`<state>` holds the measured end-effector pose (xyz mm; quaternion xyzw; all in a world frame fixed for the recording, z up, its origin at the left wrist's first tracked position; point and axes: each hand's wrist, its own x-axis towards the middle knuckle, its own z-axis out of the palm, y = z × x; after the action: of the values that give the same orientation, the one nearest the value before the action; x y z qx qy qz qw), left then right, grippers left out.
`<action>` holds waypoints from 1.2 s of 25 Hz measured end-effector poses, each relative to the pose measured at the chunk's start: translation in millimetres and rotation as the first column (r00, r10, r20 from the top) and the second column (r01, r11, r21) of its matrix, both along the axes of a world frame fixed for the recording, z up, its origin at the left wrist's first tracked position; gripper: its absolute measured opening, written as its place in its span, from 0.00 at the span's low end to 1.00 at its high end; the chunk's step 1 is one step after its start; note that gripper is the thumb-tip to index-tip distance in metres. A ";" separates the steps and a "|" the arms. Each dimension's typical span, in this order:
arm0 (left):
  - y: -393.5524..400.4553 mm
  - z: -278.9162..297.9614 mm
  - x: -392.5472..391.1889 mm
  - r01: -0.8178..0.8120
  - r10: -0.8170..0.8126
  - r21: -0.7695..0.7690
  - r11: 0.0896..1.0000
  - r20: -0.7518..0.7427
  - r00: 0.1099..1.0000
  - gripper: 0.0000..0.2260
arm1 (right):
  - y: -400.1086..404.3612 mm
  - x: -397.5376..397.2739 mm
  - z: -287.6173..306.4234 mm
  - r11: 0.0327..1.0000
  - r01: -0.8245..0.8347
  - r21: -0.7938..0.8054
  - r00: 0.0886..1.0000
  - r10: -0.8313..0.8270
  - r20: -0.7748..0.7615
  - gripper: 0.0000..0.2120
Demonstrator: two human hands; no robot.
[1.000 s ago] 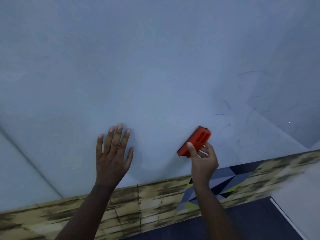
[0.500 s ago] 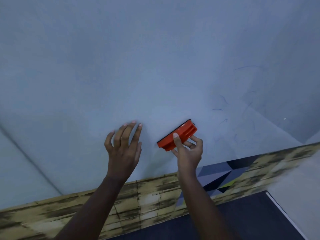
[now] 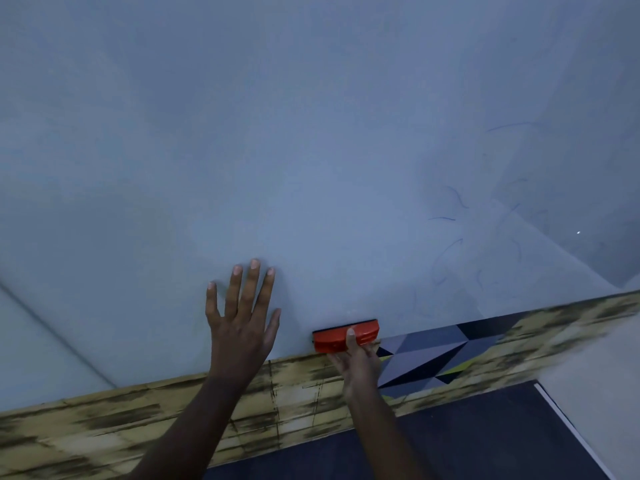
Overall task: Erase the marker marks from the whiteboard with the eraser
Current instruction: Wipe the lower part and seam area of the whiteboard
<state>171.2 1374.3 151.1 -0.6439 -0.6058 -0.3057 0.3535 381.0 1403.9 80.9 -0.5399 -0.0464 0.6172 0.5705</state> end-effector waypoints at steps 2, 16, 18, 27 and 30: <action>-0.5 -4.7 0.9 -0.003 0.003 -0.014 1.000 0.001 1.000 0.37 | -1.6 -4.5 -14.4 0.998 -0.044 -0.040 0.998 0.043 -0.036 0.16; -12.1 -16.3 -5.3 -0.027 0.027 -0.062 0.998 -0.002 1.000 0.34 | -3.1 -2.8 21.0 0.993 -0.101 -0.053 0.993 0.097 -0.066 0.14; -12.7 -16.6 -8.5 -0.018 0.017 -0.062 0.998 -0.011 1.000 0.34 | -1.5 4.2 46.6 0.999 -0.041 -0.023 0.998 0.040 -0.044 0.12; -13.5 -24.3 -15.7 0.003 -0.004 -0.047 0.999 -0.020 1.000 0.35 | -3.0 1.3 88.7 0.975 0.105 0.196 0.991 -0.119 0.065 0.25; -12.9 -26.0 -13.8 0.015 -0.016 -0.050 0.999 -0.006 1.000 0.35 | -8.3 -21.4 54.8 0.980 0.114 0.161 0.990 -0.126 0.064 0.22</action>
<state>157.4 1361.4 125.1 -0.6583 -0.6069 -0.2910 0.3370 359.6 1395.6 135.7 -0.5176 -0.0834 0.5556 0.6453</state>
